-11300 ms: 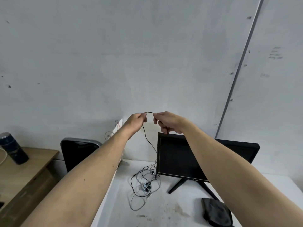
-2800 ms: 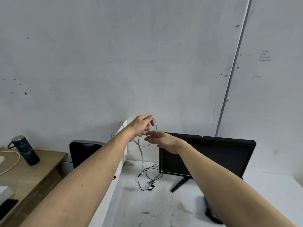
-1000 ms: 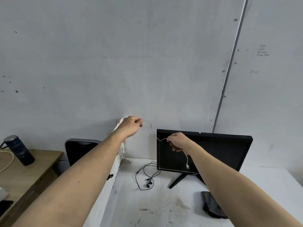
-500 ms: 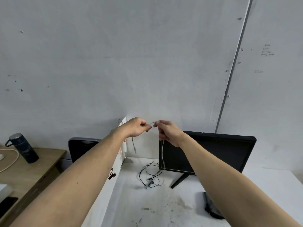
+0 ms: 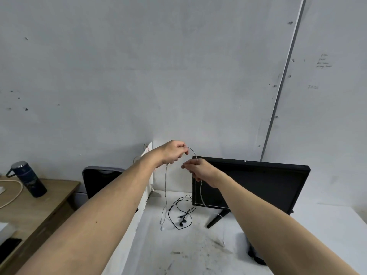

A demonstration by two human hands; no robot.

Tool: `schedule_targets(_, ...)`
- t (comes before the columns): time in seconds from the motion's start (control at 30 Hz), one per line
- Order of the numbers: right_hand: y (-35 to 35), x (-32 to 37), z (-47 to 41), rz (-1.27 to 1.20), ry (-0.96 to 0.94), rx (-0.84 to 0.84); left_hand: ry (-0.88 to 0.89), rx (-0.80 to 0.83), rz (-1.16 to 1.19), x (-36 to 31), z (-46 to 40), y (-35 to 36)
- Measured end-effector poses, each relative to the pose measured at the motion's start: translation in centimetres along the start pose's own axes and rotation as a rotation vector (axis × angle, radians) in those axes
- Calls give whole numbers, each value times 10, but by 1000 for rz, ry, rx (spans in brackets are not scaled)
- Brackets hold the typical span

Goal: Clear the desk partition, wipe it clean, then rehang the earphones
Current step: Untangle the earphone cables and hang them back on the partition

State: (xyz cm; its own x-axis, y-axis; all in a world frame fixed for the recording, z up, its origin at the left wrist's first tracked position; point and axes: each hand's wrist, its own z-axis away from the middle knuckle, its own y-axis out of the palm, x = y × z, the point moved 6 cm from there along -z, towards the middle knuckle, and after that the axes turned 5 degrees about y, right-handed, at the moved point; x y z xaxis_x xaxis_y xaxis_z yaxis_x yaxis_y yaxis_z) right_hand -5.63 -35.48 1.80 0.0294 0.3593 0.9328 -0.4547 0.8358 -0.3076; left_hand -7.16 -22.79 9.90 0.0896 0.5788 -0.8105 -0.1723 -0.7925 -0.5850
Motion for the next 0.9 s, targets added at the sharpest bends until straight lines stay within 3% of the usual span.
schedule_targets(0.27,41,1,8,-108,34,289,-8,-73,238,2,-3,-2)
schedule_targets(0.43,38,0,10,-431,76,379,-73,-378,400,24,-5,-32)
schedule_targets(0.6,7,-3,10,-512,70,266,-252,-664,516,61,4,-54)
schedule_targets(0.67,-2,2,9,-436,55,225,-393,-628,509,78,6,-50)
schedule_targets(0.73,-6,9,8,-290,40,196,-459,-480,258,81,7,-43)
schedule_targets(0.83,-6,19,6,-42,39,156,-316,-315,-53,66,5,-30)
schedule_targets(0.9,-4,23,5,31,54,132,-117,-150,69,45,4,-11)
